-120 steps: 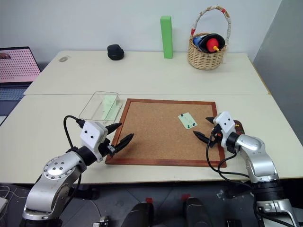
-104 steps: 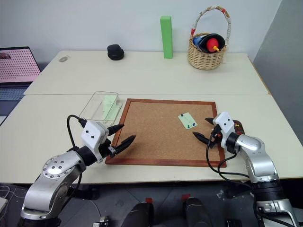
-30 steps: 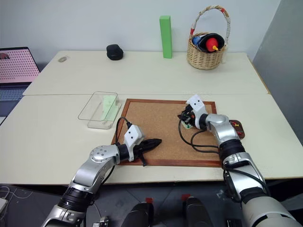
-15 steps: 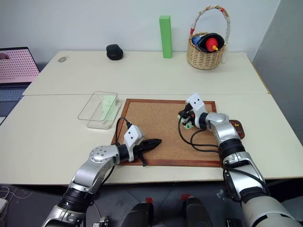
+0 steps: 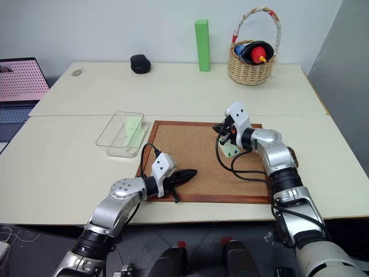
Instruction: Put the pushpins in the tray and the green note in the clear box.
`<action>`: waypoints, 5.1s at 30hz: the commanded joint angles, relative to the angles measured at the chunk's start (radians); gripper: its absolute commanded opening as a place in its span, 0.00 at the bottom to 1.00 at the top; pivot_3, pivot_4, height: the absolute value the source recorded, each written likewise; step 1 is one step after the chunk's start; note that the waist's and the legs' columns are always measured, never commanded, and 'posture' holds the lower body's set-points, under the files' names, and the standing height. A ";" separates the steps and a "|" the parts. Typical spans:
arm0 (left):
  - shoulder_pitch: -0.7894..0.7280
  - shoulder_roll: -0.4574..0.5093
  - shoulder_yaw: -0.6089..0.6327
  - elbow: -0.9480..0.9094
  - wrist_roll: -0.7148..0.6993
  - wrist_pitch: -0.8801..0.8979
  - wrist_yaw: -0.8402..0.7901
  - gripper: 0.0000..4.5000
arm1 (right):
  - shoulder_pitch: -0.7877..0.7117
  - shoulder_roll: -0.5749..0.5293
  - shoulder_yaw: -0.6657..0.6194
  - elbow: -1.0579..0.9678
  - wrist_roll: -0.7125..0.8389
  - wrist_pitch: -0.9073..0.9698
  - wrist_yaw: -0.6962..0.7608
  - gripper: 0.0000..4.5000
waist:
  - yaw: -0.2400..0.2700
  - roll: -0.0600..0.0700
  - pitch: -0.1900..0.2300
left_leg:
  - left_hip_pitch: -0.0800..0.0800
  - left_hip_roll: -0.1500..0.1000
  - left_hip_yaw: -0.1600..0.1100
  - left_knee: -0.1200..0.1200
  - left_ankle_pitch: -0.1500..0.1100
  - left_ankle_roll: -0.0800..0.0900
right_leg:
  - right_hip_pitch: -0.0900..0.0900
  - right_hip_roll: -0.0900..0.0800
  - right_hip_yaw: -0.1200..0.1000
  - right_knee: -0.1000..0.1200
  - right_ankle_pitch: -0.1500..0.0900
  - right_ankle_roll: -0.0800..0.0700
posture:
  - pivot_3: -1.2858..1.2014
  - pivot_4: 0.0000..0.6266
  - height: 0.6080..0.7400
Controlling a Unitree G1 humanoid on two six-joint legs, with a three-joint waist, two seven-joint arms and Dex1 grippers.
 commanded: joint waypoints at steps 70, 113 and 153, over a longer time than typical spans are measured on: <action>0.005 0.011 -0.027 0.082 0.056 -0.045 -0.039 0.00 | 0.259 -0.125 -0.028 -0.137 0.020 -0.065 -0.007 0.56 | 0.001 0.003 -0.003 | 0.004 0.000 0.001 0.000 0.000 0.000 | 0.004 0.000 0.001 -0.002 -0.001 0.000 | 0.52 0.24 1.00; 0.018 0.012 -0.042 0.074 0.074 -0.036 -0.037 0.00 | 0.413 -0.302 -0.226 -0.336 0.160 0.060 0.076 0.01 | 0.002 0.003 -0.003 | 0.004 0.000 0.001 -0.002 0.000 0.000 | 0.003 0.000 0.001 -0.003 -0.002 -0.001 | 0.52 0.24 1.00; -0.017 0.002 -0.054 0.119 0.078 -0.061 -0.043 0.00 | 0.366 -0.147 -0.100 -0.296 0.111 -0.055 0.019 0.63 | 0.002 0.004 -0.003 | 0.004 0.000 0.002 -0.001 0.000 0.000 | 0.004 0.000 0.001 -0.003 -0.004 -0.004 | 0.52 0.24 1.00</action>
